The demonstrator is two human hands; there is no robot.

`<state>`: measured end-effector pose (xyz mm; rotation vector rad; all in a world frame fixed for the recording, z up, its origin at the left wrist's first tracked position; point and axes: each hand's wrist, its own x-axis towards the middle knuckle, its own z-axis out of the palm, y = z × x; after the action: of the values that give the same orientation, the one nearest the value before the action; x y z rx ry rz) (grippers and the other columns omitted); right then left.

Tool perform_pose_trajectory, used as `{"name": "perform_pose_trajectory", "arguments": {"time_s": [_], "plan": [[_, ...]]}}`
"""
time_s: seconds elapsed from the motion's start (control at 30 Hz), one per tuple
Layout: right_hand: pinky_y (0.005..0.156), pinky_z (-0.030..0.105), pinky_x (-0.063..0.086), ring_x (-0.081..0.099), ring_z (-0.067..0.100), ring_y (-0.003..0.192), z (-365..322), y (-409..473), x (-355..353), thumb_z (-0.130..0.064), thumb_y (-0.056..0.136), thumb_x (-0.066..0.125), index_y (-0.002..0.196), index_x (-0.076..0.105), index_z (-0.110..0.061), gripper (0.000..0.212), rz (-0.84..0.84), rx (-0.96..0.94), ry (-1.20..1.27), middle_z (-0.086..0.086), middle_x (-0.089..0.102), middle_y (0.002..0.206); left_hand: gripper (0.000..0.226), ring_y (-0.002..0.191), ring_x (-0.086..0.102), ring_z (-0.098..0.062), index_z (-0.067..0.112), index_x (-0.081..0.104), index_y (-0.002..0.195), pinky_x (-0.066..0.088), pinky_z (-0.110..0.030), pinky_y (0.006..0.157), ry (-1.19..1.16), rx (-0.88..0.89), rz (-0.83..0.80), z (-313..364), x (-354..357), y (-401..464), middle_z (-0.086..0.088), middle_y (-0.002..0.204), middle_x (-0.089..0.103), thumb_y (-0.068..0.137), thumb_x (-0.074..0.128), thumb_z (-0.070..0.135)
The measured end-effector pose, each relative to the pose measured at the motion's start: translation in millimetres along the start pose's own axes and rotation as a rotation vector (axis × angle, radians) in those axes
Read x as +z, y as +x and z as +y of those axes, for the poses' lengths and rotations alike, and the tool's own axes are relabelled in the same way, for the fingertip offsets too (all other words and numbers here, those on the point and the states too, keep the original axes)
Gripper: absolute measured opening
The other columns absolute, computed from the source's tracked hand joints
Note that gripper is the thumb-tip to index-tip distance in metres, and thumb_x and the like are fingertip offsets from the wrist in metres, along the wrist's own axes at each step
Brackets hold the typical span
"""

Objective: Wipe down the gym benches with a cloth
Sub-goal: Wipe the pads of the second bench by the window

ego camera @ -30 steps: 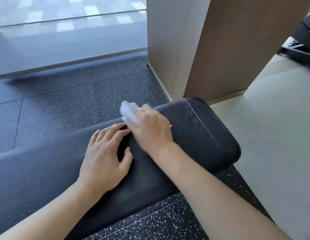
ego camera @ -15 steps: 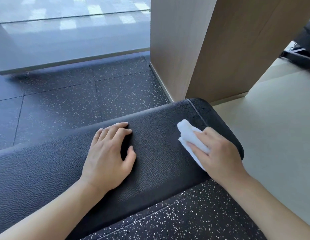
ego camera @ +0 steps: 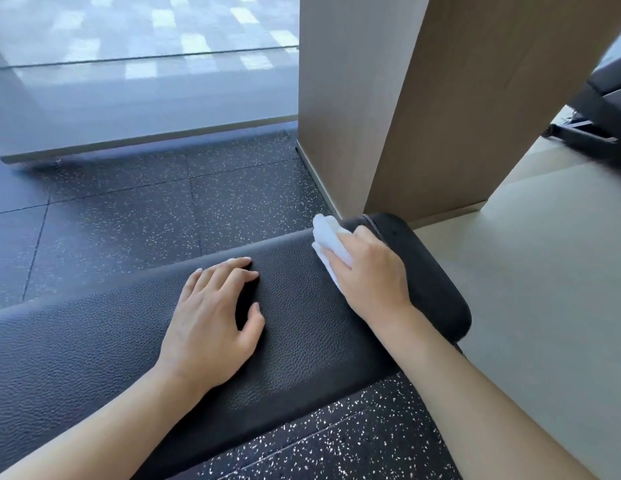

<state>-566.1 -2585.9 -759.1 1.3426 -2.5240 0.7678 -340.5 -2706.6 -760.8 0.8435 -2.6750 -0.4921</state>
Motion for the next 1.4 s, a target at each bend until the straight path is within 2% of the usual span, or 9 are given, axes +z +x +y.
{"name": "perform_pose_trajectory", "arguments": {"time_s": [0.07, 0.2, 0.43, 0.6, 0.8, 1.03, 1.17, 1.3, 1.4], "plan": [[0.058, 0.031, 0.033, 0.051, 0.018, 0.072, -6.1, -43.6, -10.8, -0.044, 0.099, 0.060, 0.127, 0.064, -0.031, 0.031, -0.039, -0.080, 0.014, -0.011, 0.035, 0.085, 0.046, 0.138, 0.049, -0.017, 0.023, 0.063, 0.127, 0.032, -0.050, 0.122, 0.004, 0.004, 0.005, -2.5, 2.8, 2.0, 0.010, 0.149, 0.055, 0.089, 0.048, 0.044], [0.056, 0.024, 0.030, 0.034, 0.010, 0.067, -0.4, -90.6, -24.2, -0.042, 0.094, 0.059, 0.106, 0.060, -0.035, 0.014, -0.127, -0.131, 0.062, -0.011, 0.028, 0.083, 0.044, 0.136, 0.050, -0.017, 0.024, 0.063, 0.126, 0.034, -0.050, 0.121, 0.014, 0.013, 0.023, -3.5, 6.0, 1.4, 0.010, 0.147, 0.055, 0.089, 0.049, 0.043], [0.059, 0.031, 0.032, 0.061, 0.030, 0.072, -8.3, 18.7, 13.4, -0.049, 0.099, 0.056, 0.104, 0.071, -0.026, 0.028, -0.015, 0.071, 0.026, -0.003, 0.048, 0.079, 0.057, 0.140, 0.048, -0.017, 0.028, 0.053, 0.144, 0.033, -0.052, 0.122, 0.053, 0.021, -0.001, 3.0, -0.2, 0.2, 0.012, 0.151, 0.051, 0.090, 0.047, 0.042], [0.061, 0.033, 0.036, 0.065, 0.030, 0.085, -46.2, 16.6, 29.9, -0.052, 0.101, 0.053, 0.120, 0.065, -0.025, 0.035, -0.018, -0.007, 0.019, 0.004, 0.061, 0.096, 0.063, 0.147, 0.040, -0.021, 0.038, 0.043, 0.156, 0.029, -0.053, 0.123, 0.175, 0.024, -0.099, 10.2, -4.7, 0.4, 0.012, 0.161, 0.043, 0.094, 0.037, 0.043], [0.055, 0.032, 0.043, 0.061, 0.023, 0.071, -20.6, -52.7, -7.4, -0.040, 0.095, 0.067, 0.113, 0.068, -0.028, 0.022, 0.009, -0.077, 0.090, -0.004, 0.052, 0.084, 0.075, 0.161, 0.014, -0.027, 0.058, 0.000, 0.161, 0.022, -0.063, 0.122, 0.367, 0.266, -0.344, 16.0, -6.0, 9.2, 0.019, 0.175, 0.003, 0.091, 0.008, 0.030], [0.048, 0.025, 0.026, 0.033, 0.013, 0.059, 58.7, -76.7, -39.1, -0.042, 0.094, 0.064, 0.097, 0.067, -0.030, 0.013, 0.071, 0.030, -0.021, -0.009, 0.032, 0.074, 0.081, 0.158, 0.025, -0.011, 0.048, 0.038, 0.157, 0.022, -0.046, 0.129, 0.167, 0.312, -0.234, 15.6, 1.2, 10.8, 0.023, 0.168, 0.027, 0.084, 0.018, 0.021], [0.052, 0.029, 0.032, 0.043, 0.025, 0.057, 74.8, -38.4, -31.4, -0.039, 0.093, 0.067, 0.093, 0.070, -0.026, 0.013, 0.089, 0.162, -0.036, -0.004, 0.038, 0.073, 0.066, 0.152, 0.039, -0.013, 0.032, 0.061, 0.146, 0.029, -0.050, 0.126, -0.023, 0.152, -0.065, 14.0, 2.9, 10.8, 0.015, 0.159, 0.047, 0.085, 0.035, 0.027], [0.056, 0.032, 0.033, 0.053, 0.033, 0.064, 75.8, 12.7, -13.1, -0.057, 0.089, 0.040, 0.093, 0.064, -0.024, 0.041, 0.057, 0.197, 0.033, -0.003, 0.039, 0.071, 0.058, 0.150, 0.041, -0.014, 0.030, 0.063, 0.143, 0.031, -0.052, 0.125, -0.055, 0.097, -0.032, 15.2, 3.8, 10.9, 0.015, 0.157, 0.049, 0.089, 0.041, 0.032], [0.058, 0.032, 0.029, 0.057, 0.032, 0.068, 81.8, 38.3, -5.7, -0.056, 0.091, 0.043, 0.082, 0.065, -0.023, 0.040, 0.013, 0.206, 0.038, -0.003, 0.039, 0.070, 0.059, 0.149, 0.041, -0.014, 0.029, 0.064, 0.142, 0.033, -0.053, 0.124, -0.051, 0.096, -0.034, 16.0, 3.2, 10.9, 0.014, 0.157, 0.049, 0.090, 0.038, 0.036]]}}
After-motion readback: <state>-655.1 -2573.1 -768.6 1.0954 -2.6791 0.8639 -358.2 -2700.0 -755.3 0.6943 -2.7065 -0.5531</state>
